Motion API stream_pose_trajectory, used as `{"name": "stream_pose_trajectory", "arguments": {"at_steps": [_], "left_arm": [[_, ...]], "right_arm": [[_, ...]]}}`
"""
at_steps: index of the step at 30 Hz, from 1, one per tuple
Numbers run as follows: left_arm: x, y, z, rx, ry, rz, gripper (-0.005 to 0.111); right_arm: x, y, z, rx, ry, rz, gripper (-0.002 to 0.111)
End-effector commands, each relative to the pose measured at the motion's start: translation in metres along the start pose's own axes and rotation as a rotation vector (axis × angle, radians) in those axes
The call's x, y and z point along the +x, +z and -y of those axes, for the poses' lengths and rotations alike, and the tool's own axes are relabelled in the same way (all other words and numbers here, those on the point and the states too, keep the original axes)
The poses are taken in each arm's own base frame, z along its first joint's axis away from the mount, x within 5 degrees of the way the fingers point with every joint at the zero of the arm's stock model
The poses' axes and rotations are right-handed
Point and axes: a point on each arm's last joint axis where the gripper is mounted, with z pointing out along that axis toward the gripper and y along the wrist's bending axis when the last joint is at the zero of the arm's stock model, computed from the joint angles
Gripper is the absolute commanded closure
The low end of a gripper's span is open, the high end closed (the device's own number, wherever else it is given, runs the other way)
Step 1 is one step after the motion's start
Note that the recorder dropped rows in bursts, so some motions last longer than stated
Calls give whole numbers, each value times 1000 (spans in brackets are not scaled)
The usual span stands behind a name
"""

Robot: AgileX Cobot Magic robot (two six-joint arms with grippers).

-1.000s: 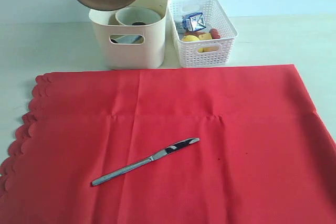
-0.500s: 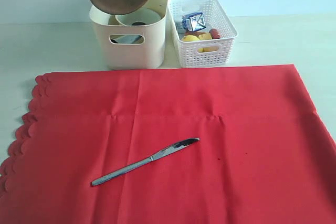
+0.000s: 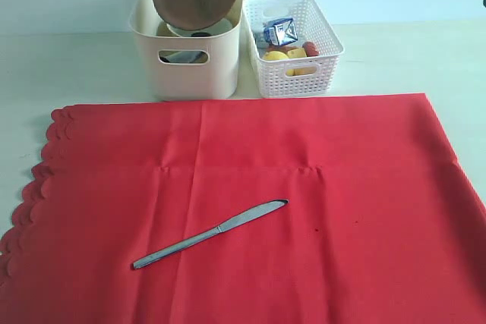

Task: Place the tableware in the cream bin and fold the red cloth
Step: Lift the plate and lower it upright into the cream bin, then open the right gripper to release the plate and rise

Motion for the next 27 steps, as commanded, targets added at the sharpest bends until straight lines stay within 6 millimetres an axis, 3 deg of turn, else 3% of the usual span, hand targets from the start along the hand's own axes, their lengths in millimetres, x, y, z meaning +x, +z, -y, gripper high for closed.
{"name": "stream_pose_trajectory", "arguments": {"at_steps": [1, 19, 27], "left_arm": [[0, 0, 0, 3, -4, 7, 107], [0, 0, 0, 3, -4, 7, 107], [0, 0, 0, 3, -4, 7, 107]], "right_arm": [[-2, 5, 5, 7, 42, 44, 108], [18, 18, 10, -26, 8, -61, 108], [20, 18, 10, -16, -24, -82, 85]]}}
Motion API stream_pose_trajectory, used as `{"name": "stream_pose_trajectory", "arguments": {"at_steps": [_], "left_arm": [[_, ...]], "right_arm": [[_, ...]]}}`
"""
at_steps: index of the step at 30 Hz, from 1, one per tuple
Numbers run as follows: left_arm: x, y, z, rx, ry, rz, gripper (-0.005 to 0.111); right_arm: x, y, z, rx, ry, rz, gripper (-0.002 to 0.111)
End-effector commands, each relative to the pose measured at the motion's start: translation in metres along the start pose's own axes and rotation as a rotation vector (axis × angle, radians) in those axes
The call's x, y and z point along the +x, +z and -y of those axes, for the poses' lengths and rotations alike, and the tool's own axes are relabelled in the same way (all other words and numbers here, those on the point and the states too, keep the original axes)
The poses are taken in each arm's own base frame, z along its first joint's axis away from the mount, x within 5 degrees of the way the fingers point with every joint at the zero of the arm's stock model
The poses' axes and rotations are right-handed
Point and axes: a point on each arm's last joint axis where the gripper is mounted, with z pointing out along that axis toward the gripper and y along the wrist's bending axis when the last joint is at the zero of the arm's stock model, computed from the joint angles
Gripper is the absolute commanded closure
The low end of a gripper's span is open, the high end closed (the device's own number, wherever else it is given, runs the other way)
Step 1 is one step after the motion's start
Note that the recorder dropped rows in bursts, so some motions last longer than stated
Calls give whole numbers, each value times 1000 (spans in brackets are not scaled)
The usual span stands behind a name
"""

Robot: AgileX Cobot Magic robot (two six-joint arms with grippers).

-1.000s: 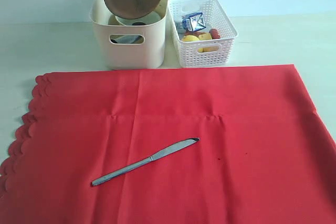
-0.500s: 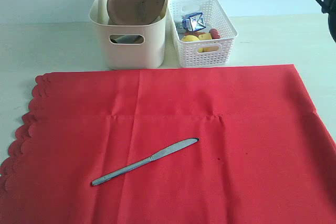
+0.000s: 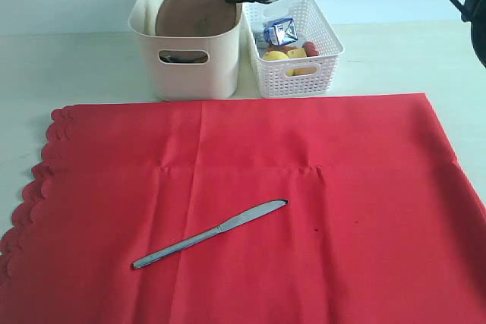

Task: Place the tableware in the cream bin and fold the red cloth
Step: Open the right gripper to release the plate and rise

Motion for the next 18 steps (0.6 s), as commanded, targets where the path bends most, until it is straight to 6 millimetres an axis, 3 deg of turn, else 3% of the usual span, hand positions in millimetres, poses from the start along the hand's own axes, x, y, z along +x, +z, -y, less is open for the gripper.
{"name": "stream_pose_trajectory", "arguments": {"at_steps": [1, 8, 18], "left_arm": [[0, 0, 0, 3, -4, 7, 107], [0, 0, 0, 3, -4, 7, 107], [0, 0, 0, 3, -4, 7, 107]], "right_arm": [[-4, -2, 2, 8, -23, 9, 81], [-8, -8, -3, -2, -27, 12, 75], [-26, -44, -28, -75, -73, -31, 75]]}}
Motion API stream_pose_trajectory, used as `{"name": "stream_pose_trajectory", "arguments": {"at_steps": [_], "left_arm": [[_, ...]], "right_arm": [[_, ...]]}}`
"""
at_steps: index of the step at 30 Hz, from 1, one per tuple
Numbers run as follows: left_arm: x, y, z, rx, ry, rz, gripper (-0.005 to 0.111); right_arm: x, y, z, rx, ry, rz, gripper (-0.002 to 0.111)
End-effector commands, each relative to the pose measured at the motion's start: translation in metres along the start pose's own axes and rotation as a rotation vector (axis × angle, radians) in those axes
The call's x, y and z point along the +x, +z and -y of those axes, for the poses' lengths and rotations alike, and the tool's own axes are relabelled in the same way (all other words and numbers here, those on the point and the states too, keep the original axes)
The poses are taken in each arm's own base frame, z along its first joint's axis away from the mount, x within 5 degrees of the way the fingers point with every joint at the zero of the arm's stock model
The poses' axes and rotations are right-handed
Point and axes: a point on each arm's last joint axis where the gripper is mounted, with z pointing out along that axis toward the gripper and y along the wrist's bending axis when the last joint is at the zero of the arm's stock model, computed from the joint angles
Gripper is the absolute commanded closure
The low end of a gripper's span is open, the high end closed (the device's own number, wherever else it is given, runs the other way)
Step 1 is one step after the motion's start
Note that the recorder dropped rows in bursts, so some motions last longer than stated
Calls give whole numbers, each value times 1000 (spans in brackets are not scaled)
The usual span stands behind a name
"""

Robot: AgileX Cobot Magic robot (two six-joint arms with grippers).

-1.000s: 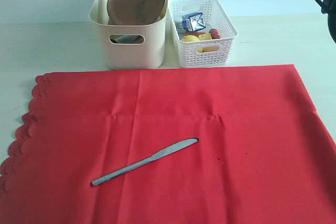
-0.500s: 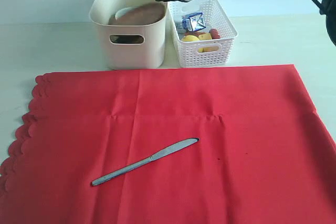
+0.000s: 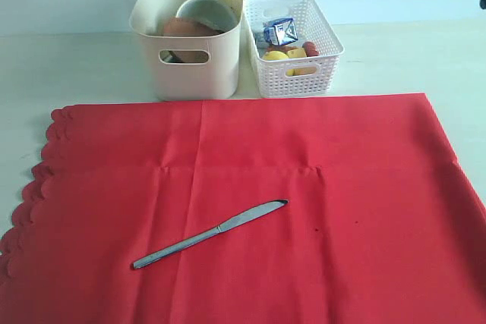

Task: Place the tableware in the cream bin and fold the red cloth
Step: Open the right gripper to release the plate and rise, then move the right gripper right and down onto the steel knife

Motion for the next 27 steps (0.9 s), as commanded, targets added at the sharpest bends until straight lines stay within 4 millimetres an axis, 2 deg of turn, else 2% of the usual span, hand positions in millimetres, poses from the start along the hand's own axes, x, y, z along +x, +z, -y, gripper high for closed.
{"name": "stream_pose_trajectory", "arguments": {"at_steps": [1, 8, 16, 23, 27], "left_arm": [[0, 0, 0, 3, -4, 7, 107], [0, 0, 0, 3, -4, 7, 107], [0, 0, 0, 3, -4, 7, 107], [0, 0, 0, 3, -4, 7, 107], [0, 0, 0, 3, -4, 7, 107]], "right_arm": [[-14, -25, -15, -41, -42, -13, 75], [-22, -58, -36, -83, -95, -91, 75], [-23, -89, -49, -65, -106, -207, 75], [-13, -102, -57, -96, -78, -351, 75], [-11, -104, -56, -74, -58, -371, 76]]}}
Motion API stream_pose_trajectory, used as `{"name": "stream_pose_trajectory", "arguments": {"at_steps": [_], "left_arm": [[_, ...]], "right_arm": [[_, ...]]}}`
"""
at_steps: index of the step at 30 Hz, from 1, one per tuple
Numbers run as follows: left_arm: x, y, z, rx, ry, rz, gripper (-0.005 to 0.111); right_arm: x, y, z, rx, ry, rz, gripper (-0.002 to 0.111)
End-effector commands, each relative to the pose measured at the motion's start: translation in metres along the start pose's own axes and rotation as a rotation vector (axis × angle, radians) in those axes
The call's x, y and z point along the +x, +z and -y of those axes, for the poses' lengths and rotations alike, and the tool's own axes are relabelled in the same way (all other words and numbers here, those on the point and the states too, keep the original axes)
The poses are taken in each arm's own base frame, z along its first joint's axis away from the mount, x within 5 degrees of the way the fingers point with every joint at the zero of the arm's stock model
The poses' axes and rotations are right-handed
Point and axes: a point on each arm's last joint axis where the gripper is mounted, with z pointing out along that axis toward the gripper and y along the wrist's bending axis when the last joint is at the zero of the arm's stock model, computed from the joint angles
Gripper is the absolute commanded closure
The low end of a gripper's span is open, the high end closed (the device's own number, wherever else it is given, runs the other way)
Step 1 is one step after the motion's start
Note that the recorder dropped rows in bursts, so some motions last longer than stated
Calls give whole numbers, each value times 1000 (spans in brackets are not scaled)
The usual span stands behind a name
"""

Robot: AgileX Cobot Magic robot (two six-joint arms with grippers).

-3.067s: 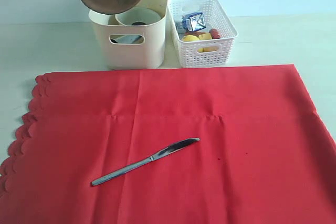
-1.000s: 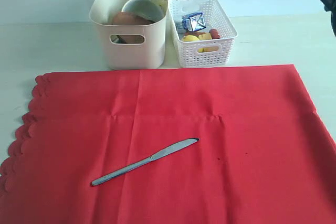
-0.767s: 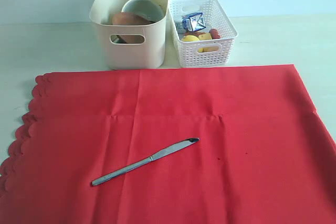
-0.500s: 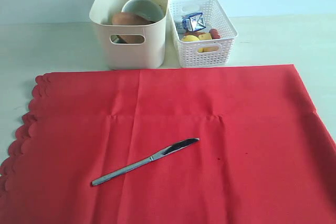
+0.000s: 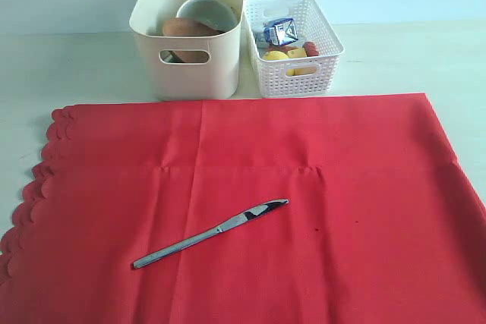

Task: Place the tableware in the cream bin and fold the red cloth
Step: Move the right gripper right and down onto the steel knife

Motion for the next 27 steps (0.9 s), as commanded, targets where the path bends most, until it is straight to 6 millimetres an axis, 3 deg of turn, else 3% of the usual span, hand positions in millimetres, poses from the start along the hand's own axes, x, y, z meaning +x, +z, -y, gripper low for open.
{"name": "stream_pose_trajectory", "arguments": {"at_steps": [1, 9, 27], "left_arm": [[0, 0, 0, 3, -4, 7, 107], [0, 0, 0, 3, -4, 7, 107], [0, 0, 0, 3, -4, 7, 107]], "right_arm": [[3, -7, 0, 18, 19, -15, 77], [28, -4, 0, 30, 54, -101, 77], [88, -32, -17, 82, 10, -145, 77]]}}
